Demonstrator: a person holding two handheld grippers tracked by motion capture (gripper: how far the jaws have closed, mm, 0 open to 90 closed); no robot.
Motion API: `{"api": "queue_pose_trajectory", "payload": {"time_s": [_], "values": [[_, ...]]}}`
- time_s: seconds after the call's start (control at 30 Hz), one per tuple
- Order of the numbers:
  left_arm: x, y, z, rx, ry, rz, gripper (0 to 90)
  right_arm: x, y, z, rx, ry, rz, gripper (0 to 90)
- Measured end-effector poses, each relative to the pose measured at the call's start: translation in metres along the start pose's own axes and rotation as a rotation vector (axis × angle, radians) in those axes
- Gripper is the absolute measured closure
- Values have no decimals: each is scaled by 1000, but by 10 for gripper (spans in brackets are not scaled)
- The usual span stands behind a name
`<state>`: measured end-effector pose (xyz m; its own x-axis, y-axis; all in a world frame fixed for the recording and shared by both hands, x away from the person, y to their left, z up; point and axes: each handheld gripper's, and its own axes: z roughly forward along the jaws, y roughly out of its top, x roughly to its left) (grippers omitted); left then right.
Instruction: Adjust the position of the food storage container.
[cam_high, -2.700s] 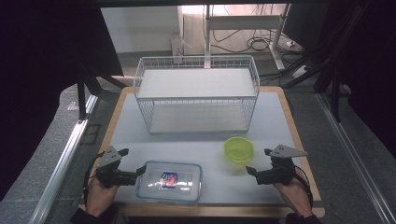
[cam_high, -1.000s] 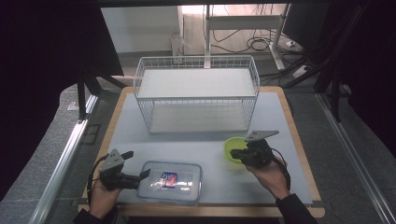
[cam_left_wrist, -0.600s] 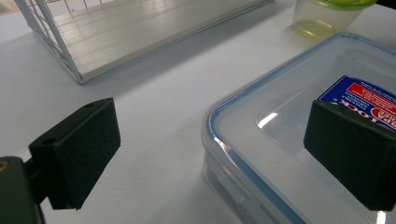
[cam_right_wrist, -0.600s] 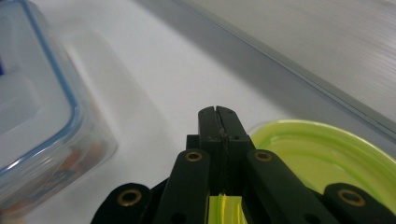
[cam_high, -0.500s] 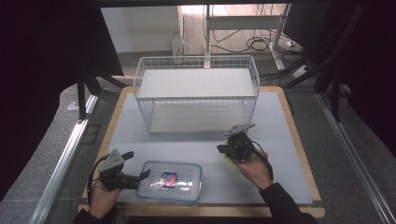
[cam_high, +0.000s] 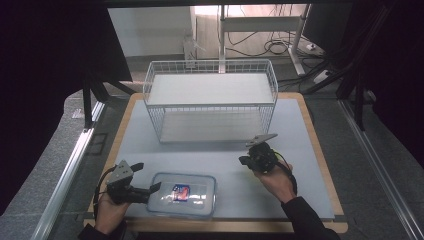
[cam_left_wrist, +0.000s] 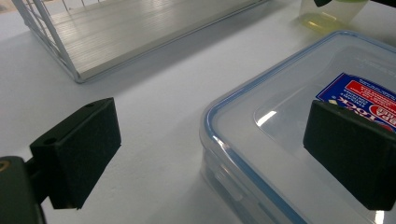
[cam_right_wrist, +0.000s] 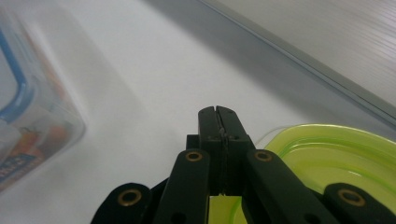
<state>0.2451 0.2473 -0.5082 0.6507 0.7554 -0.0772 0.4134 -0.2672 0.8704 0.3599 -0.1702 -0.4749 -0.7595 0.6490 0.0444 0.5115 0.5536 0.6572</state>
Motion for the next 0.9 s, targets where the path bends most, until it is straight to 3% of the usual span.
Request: {"api": "queue_pose_trajectory", "payload": {"time_s": [0.7, 0.83, 0.9], "values": [[-4, 2, 1, 16, -13, -1, 57, -47, -39, -40, -40, -96, 135, 900], [-5, 5, -2, 13, -17, -15, 82, -44, -39, -42, -54, -94, 125, 900], [-4, 6, -8, 20, -39, -40, 95, -34, -36, -45, -78, -75, 81, 900]]}}
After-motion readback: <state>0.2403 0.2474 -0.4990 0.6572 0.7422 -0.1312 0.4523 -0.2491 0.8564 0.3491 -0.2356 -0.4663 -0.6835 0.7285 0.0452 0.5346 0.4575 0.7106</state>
